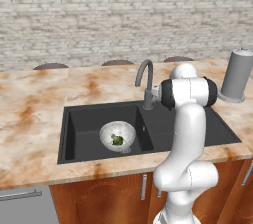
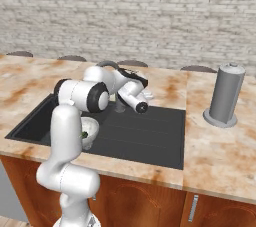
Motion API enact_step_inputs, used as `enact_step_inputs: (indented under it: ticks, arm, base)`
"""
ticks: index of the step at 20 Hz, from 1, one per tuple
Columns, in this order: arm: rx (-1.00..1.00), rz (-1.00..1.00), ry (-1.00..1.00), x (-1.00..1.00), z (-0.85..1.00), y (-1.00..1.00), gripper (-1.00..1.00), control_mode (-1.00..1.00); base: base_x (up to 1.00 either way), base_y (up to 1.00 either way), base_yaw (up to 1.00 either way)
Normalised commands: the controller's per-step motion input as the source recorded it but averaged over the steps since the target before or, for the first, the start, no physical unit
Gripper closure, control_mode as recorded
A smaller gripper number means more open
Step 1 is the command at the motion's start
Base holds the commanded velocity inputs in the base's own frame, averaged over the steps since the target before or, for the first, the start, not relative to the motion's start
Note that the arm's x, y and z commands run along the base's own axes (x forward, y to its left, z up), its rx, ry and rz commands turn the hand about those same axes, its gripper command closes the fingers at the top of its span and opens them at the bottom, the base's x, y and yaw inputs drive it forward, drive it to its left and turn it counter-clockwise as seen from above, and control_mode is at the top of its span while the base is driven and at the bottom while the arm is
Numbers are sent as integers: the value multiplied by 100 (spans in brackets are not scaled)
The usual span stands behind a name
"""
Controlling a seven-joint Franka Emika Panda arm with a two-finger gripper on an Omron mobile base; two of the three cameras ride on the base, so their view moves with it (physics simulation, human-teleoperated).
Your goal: Pick the broccoli from the cabinet and place it in the bowl. Then pick the bowl and place it in the sink. Then turn on the sink facuet.
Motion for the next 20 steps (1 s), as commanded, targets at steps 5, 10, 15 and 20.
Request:
enact_step_inputs:
  ticks: [5, 10, 15, 20]
  arm:
    - [7, -1, 3, 1, 0, -50, 100, -100]
    - [13, -3, 5, 0, -4, -78, 100, -100]
    - [19, -6, 8, 0, -9, -100, 100, -100]
    - [18, -7, 12, 1, -15, -99, 100, -100]
  base:
    - [0, 0, 0]
    - [0, 0, 0]
    - [0, 0, 0]
    - [0, 0, 0]
